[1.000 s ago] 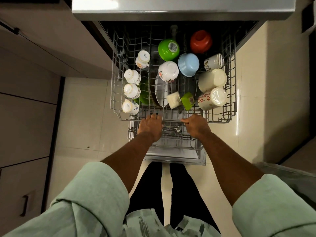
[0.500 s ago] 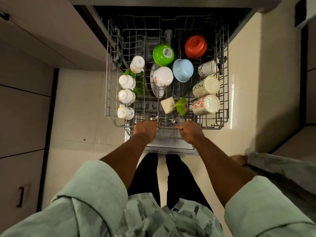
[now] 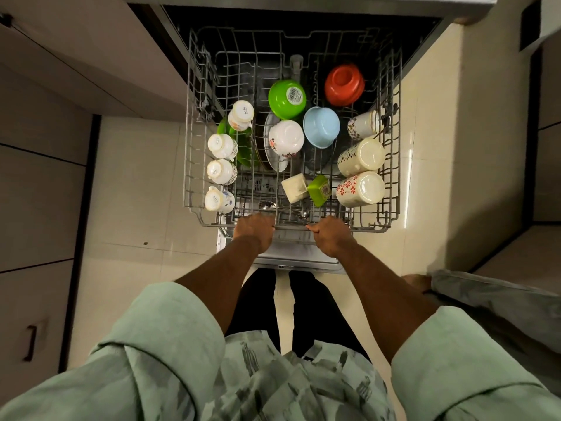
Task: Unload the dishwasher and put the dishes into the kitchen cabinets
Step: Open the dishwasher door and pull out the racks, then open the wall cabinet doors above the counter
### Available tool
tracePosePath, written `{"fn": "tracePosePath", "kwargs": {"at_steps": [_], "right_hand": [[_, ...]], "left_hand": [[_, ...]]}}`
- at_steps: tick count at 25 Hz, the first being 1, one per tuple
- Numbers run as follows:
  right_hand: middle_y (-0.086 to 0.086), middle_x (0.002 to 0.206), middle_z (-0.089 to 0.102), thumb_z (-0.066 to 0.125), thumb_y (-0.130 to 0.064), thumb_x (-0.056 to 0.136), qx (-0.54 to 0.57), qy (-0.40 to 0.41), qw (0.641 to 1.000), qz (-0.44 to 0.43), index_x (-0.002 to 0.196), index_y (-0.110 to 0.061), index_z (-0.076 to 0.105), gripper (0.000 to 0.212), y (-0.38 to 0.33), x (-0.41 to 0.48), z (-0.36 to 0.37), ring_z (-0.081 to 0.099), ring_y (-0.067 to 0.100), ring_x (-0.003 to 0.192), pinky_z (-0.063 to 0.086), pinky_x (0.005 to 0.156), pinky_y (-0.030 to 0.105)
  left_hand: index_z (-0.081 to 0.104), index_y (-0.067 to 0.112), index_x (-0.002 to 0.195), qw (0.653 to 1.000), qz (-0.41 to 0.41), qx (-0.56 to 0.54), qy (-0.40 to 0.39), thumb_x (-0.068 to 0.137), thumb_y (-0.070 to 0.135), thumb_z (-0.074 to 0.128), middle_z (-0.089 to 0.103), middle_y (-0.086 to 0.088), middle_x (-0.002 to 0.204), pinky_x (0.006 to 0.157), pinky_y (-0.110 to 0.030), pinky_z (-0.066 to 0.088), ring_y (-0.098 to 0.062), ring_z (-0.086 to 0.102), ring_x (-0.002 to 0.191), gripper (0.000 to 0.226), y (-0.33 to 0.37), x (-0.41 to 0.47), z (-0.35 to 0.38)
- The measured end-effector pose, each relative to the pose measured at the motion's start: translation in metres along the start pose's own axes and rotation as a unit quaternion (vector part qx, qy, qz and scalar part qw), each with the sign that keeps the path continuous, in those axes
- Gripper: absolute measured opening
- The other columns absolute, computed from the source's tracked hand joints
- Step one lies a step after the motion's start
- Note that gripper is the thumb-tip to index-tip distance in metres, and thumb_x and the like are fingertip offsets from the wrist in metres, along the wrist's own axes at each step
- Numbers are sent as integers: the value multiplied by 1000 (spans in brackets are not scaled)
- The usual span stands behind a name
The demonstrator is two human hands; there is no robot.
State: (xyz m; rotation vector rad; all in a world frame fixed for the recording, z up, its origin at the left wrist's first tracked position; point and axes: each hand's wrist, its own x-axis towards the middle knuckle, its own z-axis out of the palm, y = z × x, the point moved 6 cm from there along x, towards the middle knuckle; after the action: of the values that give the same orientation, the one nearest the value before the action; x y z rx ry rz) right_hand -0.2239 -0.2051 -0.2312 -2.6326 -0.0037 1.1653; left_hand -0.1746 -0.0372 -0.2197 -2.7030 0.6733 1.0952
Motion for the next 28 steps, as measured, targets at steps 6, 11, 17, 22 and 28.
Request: {"fn": "tracePosePath", "kwargs": {"at_steps": [6, 11, 17, 22, 28], "right_hand": [[20, 147, 42, 43, -28, 97, 33, -32, 999, 15, 142, -30, 47, 45, 6, 8, 10, 38, 37, 134, 35, 112, 45], [12, 158, 23, 50, -42, 94, 53, -2, 998, 17, 153, -23, 23, 68, -8, -17, 3, 22, 32, 144, 23, 118, 47], [10, 161, 18, 50, -47, 90, 60, 90, 994, -8, 156, -14, 7, 86, -28, -49, -40, 18, 28, 147, 17, 119, 44], [11, 160, 20, 52, -48, 90, 32, 148, 987, -48, 156, -13, 9, 86, -55, -67, -93, 21, 28, 146, 17, 119, 43], [11, 158, 28, 53, -46, 86, 4, 233, 963, -132, 155, -11, 17, 85, -110, -77, -163, 26, 27, 145, 23, 118, 42]], "left_hand": [[49, 24, 136, 1000, 9, 26, 10, 90, 15, 55, 50, -12, 131, 103, -41, 43, -26, 55, 116, 48, -2, -12, 0], [39, 19, 143, 998, 2, -56, 3, 96, 33, 49, 33, -12, 152, 112, -46, 31, -30, 37, 137, 50, -7, -24, -7], [35, 13, 144, 993, -29, -104, 56, 99, 38, 37, 30, -10, 155, 114, -47, 26, -27, 30, 142, 51, -14, -50, -57], [36, 13, 142, 987, -65, -105, 105, 97, 40, 37, 32, -10, 153, 113, -47, 27, -27, 33, 139, 52, -31, -83, -97], [30, 14, 146, 967, -126, -112, 190, 99, 42, 34, 25, -10, 157, 116, -43, 20, -26, 25, 144, 55, -78, -130, -150]]}}
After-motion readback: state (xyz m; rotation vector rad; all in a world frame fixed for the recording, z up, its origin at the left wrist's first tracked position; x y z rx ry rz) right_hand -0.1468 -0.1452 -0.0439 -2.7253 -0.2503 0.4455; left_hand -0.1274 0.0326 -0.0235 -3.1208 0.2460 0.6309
